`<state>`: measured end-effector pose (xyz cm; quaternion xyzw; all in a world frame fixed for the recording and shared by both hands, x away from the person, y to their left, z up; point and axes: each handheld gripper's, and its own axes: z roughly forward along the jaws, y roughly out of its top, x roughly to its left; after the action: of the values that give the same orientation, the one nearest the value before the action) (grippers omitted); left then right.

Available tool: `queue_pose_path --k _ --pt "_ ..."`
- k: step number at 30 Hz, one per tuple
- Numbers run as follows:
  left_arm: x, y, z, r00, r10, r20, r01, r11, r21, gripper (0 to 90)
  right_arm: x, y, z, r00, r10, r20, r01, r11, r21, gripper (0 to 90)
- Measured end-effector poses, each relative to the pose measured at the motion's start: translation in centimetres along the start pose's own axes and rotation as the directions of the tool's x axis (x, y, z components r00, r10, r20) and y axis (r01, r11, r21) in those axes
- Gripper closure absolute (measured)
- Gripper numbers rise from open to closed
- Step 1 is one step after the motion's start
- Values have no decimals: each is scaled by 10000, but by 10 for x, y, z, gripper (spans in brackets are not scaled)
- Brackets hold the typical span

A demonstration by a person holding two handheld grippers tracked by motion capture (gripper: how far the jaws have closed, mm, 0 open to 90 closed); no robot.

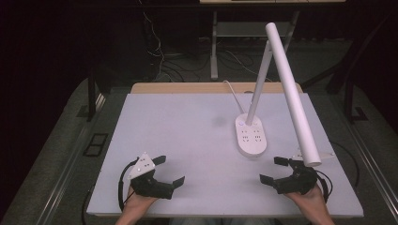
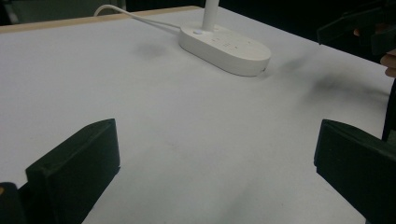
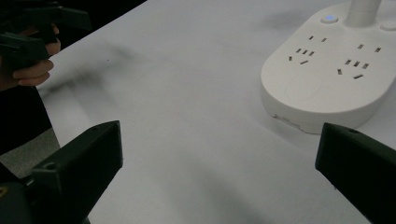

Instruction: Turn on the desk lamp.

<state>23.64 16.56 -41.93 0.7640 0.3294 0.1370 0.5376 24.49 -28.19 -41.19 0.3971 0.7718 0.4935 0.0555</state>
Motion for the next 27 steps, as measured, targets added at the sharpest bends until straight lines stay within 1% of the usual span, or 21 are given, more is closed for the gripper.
queue_pose_path --k 16,27 --pt "0 0 0 10000 5 16 -5 10000 18 0 -1 0 -1 10000 61 -11 -60 10000 56 2" --pt "0 -1 2 10000 -21 28 20 10000 67 0 -4 -1 -2 9997 232 -71 -231 9997 120 2"
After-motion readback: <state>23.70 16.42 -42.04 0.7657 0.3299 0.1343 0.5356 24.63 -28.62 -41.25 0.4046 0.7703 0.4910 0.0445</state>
